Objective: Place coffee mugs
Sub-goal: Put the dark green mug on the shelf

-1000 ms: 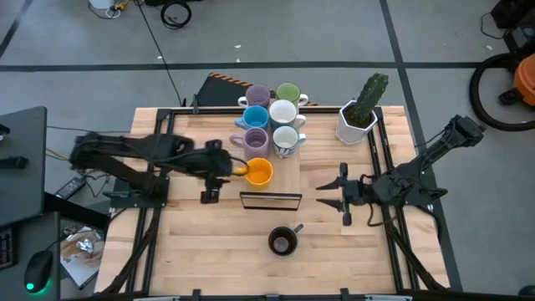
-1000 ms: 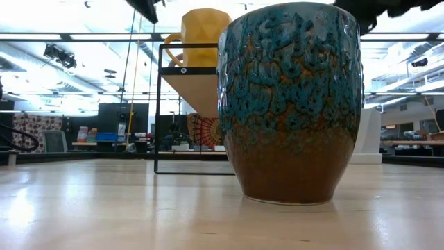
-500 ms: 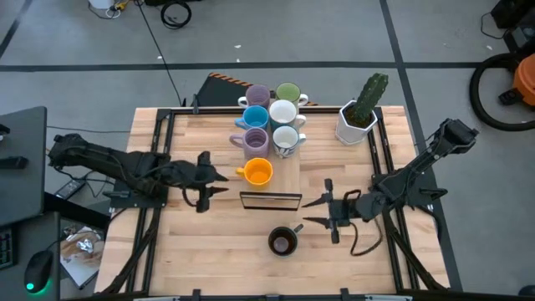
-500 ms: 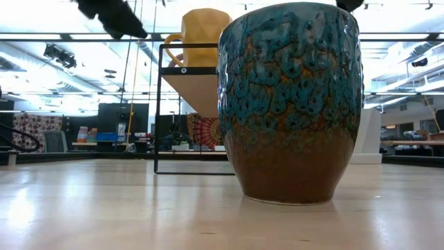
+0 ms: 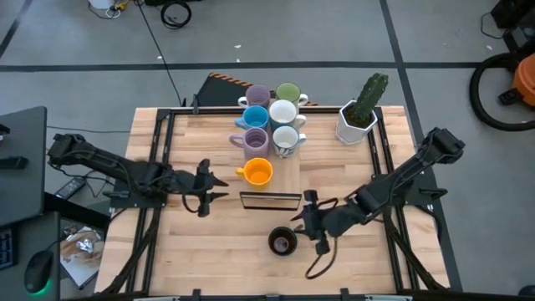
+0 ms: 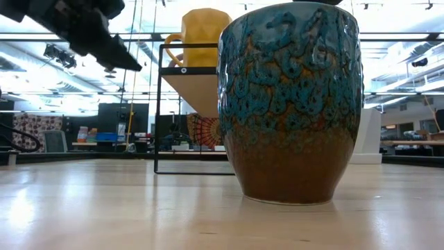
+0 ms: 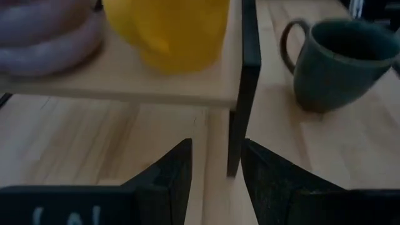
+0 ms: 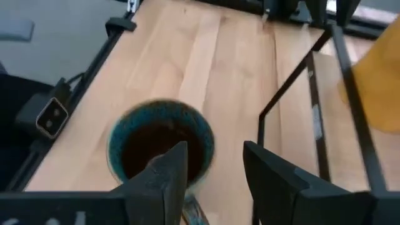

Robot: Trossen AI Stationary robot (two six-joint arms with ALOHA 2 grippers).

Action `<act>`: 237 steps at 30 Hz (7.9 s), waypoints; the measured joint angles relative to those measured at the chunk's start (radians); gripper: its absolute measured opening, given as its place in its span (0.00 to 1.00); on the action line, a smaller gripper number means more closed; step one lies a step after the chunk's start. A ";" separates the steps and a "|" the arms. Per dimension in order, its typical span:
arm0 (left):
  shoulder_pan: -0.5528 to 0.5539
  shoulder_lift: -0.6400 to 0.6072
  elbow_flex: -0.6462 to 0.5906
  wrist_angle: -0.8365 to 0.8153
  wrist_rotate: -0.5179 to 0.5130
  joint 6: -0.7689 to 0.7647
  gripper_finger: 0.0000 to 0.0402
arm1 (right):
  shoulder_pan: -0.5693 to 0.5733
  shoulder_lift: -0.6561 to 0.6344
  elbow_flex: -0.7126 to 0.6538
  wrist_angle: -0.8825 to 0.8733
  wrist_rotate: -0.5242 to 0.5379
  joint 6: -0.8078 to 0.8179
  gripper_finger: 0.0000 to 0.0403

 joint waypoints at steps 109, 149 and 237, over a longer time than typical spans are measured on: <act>-0.006 -0.255 -0.438 0.503 -0.063 -0.069 0.35 | -0.037 0.391 0.371 -0.586 -0.310 0.343 0.13; -0.006 -0.255 -0.438 0.472 -0.063 -0.105 0.35 | -0.020 0.155 0.166 -0.346 -0.256 0.296 0.13; -0.006 -0.255 -0.438 0.459 -0.071 -0.087 0.35 | -0.433 -0.040 0.373 -0.772 -0.303 -0.010 0.13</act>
